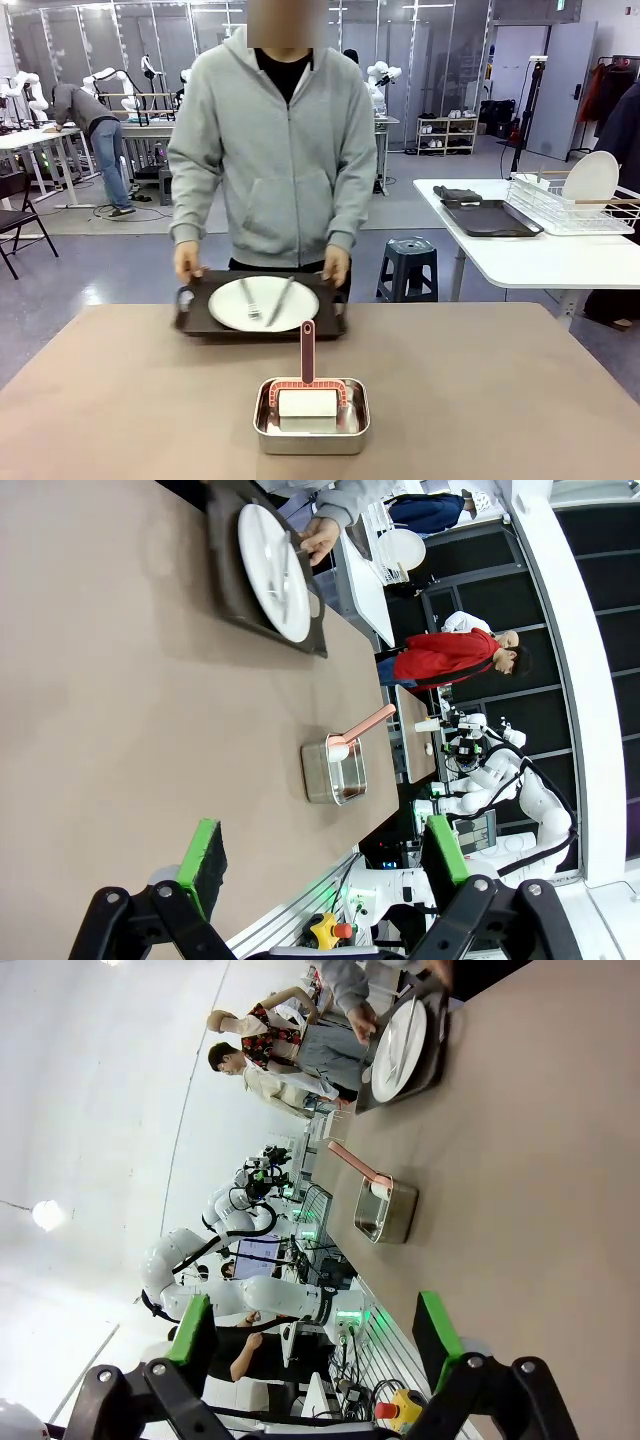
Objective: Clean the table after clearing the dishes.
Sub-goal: When the right (or left) Handle tray is removed, use the right hand (or left hand) to clean the right (or left) side of the table with the Lint Roller.
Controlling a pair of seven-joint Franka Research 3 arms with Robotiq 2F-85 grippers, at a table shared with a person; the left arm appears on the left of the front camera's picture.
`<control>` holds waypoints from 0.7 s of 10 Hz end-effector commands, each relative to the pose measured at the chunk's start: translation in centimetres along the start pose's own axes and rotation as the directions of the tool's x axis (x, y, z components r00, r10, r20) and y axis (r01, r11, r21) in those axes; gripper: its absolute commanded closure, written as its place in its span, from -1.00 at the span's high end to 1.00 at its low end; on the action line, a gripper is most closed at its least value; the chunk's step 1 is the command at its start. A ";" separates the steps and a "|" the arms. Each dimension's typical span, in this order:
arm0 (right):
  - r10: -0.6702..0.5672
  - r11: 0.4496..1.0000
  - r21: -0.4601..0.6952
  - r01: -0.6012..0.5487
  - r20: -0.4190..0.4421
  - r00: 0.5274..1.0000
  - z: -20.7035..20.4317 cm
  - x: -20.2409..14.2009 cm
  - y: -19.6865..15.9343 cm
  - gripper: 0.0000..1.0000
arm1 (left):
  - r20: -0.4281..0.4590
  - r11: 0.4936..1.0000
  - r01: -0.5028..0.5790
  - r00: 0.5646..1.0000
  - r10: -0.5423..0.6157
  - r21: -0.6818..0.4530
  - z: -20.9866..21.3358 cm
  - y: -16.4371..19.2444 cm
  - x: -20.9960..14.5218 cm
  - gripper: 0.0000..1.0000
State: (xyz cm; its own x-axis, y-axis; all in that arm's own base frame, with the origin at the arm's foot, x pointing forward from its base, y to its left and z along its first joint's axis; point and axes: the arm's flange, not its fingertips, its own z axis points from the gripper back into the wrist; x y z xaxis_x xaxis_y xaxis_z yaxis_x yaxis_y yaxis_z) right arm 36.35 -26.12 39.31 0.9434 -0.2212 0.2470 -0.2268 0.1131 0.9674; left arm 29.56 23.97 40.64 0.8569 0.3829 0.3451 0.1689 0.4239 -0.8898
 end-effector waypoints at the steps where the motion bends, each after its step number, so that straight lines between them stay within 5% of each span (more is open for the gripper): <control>1: 0.015 1.000 0.007 -0.015 -0.006 1.000 -0.1 0.0 0.2 1.00 | -0.001 1.000 0.005 1.000 -0.005 -0.007 0.3 -0.2 0.0 1.00; 7: 0.015 1.000 0.007 -0.015 -0.006 1.000 -0.1 0.0 0.2 1.00 | -0.001 1.000 0.005 1.000 -0.005 -0.007 0.3 -0.2 0.0 1.00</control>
State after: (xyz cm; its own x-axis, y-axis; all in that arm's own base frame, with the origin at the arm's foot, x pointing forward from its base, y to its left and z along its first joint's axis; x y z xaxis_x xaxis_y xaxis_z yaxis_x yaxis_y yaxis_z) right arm 36.35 -26.12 39.31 0.9434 -0.2212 0.2472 -0.2269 0.1131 0.9673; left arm 29.56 23.97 40.64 0.8569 0.3829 0.3451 0.1689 0.4239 -0.8898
